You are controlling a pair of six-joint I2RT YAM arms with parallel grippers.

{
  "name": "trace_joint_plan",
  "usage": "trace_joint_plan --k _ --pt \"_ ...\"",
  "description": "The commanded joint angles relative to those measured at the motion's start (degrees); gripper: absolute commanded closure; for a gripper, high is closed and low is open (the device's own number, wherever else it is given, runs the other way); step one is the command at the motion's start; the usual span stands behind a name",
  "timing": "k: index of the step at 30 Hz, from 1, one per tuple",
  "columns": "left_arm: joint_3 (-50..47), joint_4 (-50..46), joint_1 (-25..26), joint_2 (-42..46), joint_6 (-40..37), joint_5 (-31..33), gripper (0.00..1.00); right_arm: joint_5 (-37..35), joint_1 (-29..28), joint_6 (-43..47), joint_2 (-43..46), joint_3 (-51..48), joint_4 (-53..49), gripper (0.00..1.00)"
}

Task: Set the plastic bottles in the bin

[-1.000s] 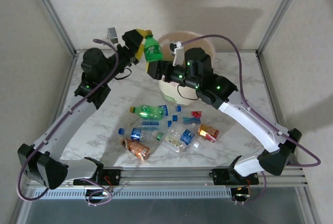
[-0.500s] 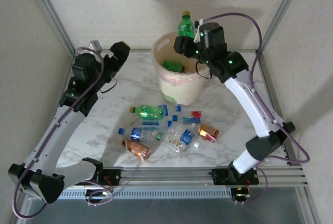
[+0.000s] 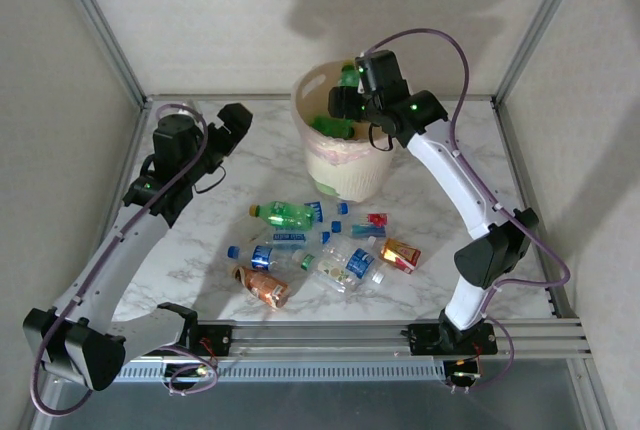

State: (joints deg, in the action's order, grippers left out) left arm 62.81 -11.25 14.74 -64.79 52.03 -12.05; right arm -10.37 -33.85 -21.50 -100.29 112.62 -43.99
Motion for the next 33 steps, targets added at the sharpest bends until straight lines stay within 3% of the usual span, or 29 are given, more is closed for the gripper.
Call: trace_joint_plan --k 1,10,16,20,25,33 --pt "-0.91 0.47 -0.98 0.94 -1.71 -0.42 0.0 -0.94 0.08 0.93 -0.11 0.49 0.68 0.14" --pt "-3.77 -0.58 -2.15 2.95 -2.68 0.04 0.01 -1.72 -0.37 0.25 1.99 1.4 1.69 0.1" --pt "-6.13 -6.06 -3.88 3.67 -4.43 1.6 0.02 -0.1 -2.18 -1.12 12.15 -5.93 6.55 0.11" --pt "-7.74 -9.68 -6.39 5.26 -4.07 0.97 0.06 2.04 -5.69 -3.58 18.71 -11.7 10.54 0.11" --pt "-13.17 -11.85 -7.1 10.98 -2.56 2.82 0.07 -0.85 -13.22 -6.01 19.96 -11.64 4.26 0.11" --pt "-19.64 -9.3 -7.1 14.41 -1.06 1.34 0.07 -8.0 -17.85 -13.79 32.9 -31.7 -0.55 0.09"
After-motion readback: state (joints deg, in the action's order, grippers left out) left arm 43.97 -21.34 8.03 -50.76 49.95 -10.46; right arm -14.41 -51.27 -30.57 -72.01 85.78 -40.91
